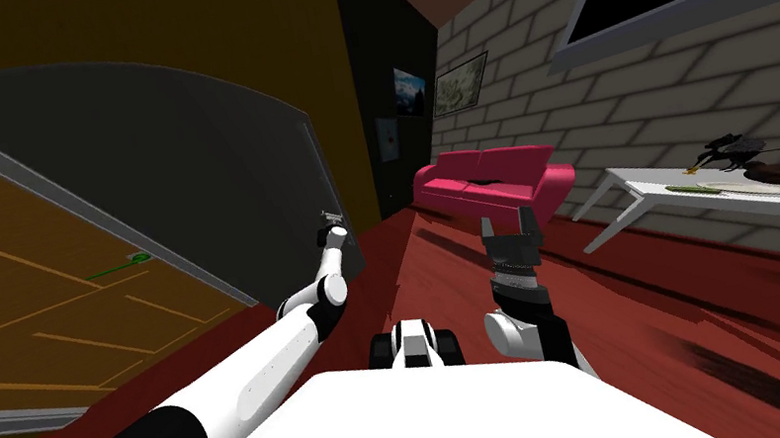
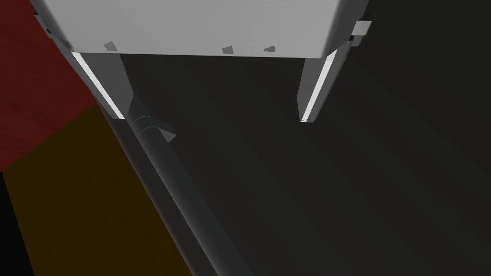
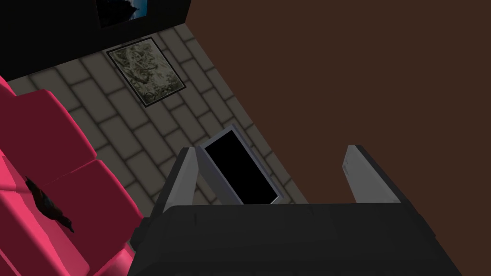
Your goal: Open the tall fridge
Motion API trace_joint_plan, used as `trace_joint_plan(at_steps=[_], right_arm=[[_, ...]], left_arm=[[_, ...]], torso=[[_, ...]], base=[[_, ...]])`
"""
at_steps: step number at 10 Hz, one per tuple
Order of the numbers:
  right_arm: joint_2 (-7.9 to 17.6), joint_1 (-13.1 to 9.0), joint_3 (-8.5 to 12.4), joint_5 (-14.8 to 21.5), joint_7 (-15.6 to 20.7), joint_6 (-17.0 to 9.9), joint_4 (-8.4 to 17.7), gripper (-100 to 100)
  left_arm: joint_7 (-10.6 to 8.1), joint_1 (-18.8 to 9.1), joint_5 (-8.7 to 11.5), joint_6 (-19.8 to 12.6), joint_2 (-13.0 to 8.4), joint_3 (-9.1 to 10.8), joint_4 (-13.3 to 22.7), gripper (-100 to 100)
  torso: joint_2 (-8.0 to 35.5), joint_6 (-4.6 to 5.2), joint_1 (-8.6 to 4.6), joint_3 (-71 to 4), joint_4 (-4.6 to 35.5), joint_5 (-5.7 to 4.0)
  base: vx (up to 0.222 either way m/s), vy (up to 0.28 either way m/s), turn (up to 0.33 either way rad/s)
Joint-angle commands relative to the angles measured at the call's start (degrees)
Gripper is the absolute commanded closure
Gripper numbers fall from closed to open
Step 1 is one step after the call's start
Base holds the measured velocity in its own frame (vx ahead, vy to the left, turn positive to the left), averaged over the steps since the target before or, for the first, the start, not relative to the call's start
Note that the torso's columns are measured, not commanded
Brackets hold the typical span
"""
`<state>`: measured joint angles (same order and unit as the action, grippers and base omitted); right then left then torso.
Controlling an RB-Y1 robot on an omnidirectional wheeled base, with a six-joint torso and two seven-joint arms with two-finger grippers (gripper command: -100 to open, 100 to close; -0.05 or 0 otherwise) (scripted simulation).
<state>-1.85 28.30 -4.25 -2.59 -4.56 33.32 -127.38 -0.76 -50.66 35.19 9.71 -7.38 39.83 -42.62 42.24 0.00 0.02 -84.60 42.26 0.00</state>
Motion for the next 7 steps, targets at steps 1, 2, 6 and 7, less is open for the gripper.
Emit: trace_joint_plan(at_steps=[1,2,6,7], right_arm=[[0.0,0.0,0.0,0.0,0.0,0.0,0.0,0],[0.0,0.0,0.0,0.0,0.0,0.0,0.0,0],[0.0,0.0,0.0,0.0,0.0,0.0,0.0,0],[0.0,0.0,0.0,0.0,0.0,0.0,0.0,0]], left_arm=[[0.26,-0.3,0.1,-0.3,-0.4,0.52,0.2,-100],[0.35,-0.4,0.1,-0.5,-0.6,0.73,0.3,-100],[0.69,-0.9,0.3,-0.9,-1.4,1.54,0.6,-100],[0.8,-1.0,0.3,-1.0,-1.7,1.78,0.8,-100]], torso=[[0.2,-0.01,0.09,0.1,0.1,0.02],[0.2,0.0,0.02,0.1,0.1,0.01],[0.0,0.0,-0.01,0.0,0.0,0.0],[0.1,0.0,0.02,0.1,0.0,0.01]], base=[[0.211,0.063,-0.012],[0.206,0.056,-0.008],[0.223,0.036,-0.01],[0.197,0.094,-0.008]])
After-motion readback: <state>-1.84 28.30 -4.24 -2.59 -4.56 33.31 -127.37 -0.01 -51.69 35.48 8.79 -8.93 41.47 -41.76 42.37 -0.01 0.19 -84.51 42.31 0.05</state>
